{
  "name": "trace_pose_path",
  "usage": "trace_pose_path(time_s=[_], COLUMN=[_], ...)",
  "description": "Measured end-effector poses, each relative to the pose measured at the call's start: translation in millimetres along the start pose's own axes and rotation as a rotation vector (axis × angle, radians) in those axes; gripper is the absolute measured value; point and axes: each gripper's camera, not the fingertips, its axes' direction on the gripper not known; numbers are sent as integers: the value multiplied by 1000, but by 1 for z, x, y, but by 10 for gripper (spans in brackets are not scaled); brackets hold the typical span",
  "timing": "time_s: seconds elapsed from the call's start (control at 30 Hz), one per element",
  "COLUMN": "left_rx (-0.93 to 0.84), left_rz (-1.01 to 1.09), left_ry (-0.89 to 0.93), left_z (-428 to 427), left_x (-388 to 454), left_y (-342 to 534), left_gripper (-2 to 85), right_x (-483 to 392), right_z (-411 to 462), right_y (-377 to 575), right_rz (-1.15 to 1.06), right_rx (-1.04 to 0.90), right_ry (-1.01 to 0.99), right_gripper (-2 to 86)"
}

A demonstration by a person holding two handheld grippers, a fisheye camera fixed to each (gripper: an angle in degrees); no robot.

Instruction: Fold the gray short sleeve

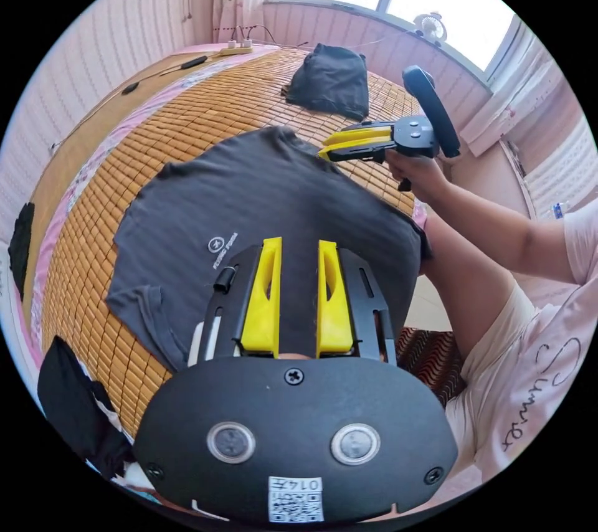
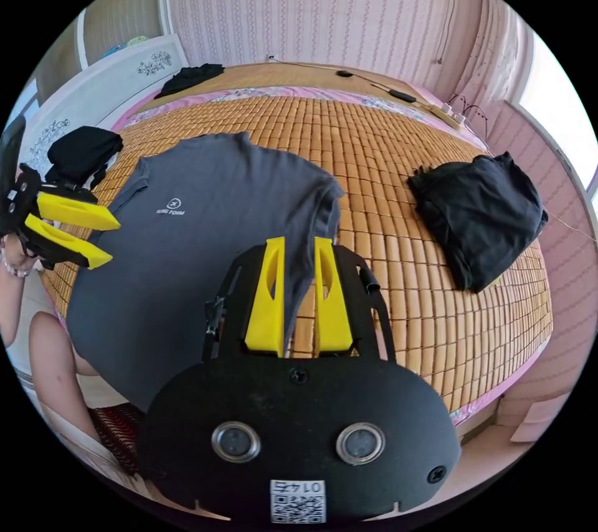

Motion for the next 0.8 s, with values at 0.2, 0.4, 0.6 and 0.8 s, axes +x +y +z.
trace_pose_path(time_s=[0.2, 0.4, 0.6, 0.8], left_rx=[-5, -3, -26, -207], left_rz=[-30, -1, -37, 27], left_ry=[108, -24, -53, -207], left_z=[56, 107, 171, 236], left_x=[-6, -4, 6, 24], left_y=[-84, -167, -248, -301], left_gripper=[81, 76, 85, 87], right_x=[54, 87, 114, 125], right_z=[-10, -8, 1, 1], right_y=[30, 47, 47, 51], right_rz=[92, 120, 171, 99], right_rx=[31, 8, -3, -44], right_ry=[-91, -85, -223, -190], right_gripper=[107, 111, 100, 71])
